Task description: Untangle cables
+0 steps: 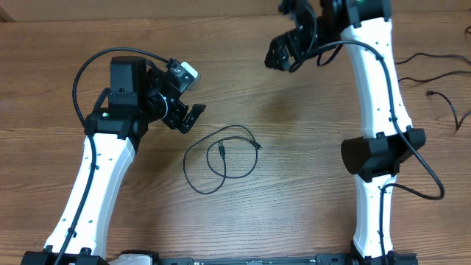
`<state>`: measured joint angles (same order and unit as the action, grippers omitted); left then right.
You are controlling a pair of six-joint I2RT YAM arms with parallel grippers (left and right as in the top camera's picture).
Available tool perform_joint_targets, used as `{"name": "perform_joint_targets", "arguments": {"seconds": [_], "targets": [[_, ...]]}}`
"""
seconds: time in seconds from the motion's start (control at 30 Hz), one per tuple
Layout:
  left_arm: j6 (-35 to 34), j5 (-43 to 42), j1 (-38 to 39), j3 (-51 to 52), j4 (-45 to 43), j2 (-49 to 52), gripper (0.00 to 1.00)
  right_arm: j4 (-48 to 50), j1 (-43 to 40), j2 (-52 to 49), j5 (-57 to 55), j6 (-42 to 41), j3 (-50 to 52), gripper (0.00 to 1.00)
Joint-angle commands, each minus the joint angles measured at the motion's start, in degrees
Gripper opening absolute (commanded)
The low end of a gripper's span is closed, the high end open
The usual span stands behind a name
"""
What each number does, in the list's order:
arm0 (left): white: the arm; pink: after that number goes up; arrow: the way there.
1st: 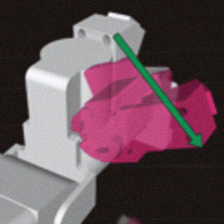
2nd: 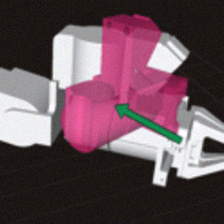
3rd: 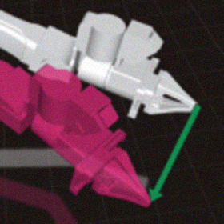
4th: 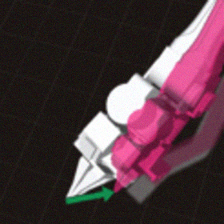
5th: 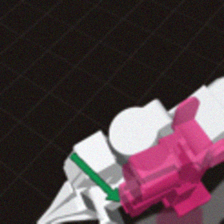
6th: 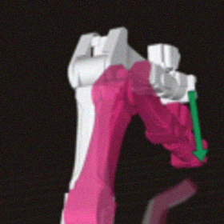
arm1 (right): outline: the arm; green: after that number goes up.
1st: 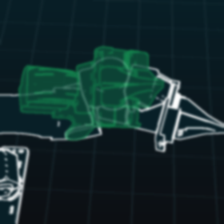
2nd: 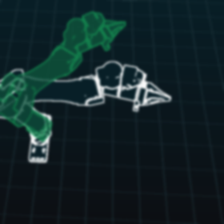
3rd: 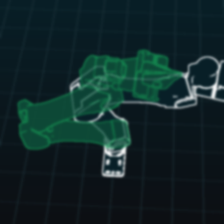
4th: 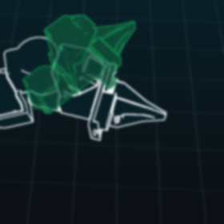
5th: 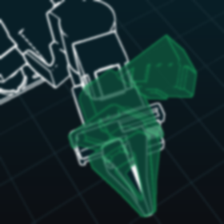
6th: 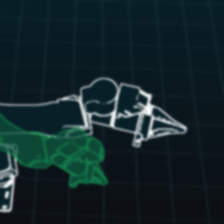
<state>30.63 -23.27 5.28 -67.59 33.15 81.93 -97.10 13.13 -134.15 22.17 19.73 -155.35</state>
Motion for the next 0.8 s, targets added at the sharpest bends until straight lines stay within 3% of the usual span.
{"name": "perform_joint_targets", "arguments": {"seconds": [0.0,0.37,0.47,0.6,0.77], "targets": [[1.6,0.4,0.4,-0.1,-0.2,0.1,1.0,0.4,1.4,0.1,-0.5,0.3,4.7,1.0],[1.6,0.7,0.4,-0.1,-0.5,0.1,1.0,3.0,5.0,0.1,-0.5,0.2,13.7,1.0],[1.5,5.3,0.3,-0.1,-0.4,0.1,0.99,2.9,6.1,0.1,-0.5,0.2,14.6,1.0],[-5.5,13.5,-0.7,-0.1,-1.6,0.7,1.0,3.1,7.7,0.1,-0.5,0.0,15.1,1.0],[-10.5,16.2,-4.5,-0.1,-1.9,2.4,0.99,3.7,10.5,0.1,-0.5,0.0,15.1,1.0]]}}
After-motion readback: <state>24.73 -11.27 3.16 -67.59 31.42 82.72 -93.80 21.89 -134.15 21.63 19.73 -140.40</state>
